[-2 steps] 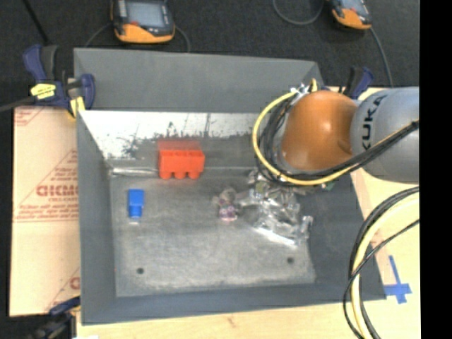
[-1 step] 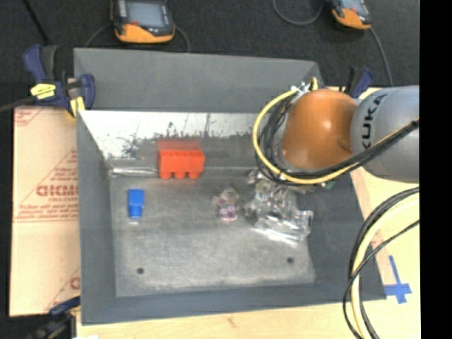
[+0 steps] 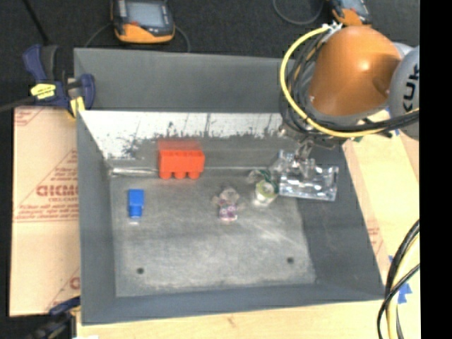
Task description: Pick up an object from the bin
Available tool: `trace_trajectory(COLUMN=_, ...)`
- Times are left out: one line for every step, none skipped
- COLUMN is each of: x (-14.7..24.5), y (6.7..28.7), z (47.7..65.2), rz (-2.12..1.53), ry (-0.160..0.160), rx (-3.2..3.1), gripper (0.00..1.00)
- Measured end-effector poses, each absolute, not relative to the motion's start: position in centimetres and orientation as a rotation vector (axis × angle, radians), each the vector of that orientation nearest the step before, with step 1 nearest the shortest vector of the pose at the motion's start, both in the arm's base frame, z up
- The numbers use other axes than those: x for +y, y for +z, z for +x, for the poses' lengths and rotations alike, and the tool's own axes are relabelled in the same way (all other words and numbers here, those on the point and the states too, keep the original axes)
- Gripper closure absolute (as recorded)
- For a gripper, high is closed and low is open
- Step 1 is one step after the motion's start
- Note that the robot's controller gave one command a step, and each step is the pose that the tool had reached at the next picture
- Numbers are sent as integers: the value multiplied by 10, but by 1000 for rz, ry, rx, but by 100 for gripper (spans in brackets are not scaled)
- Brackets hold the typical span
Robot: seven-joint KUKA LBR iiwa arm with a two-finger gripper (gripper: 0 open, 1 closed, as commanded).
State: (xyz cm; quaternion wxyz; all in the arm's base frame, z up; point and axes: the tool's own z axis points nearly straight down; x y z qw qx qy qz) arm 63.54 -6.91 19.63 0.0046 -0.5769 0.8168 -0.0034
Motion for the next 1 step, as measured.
trace_trajectory(x=-89, y=238, z=614, rz=-1797, ry=-6, rx=2572, gripper=100)
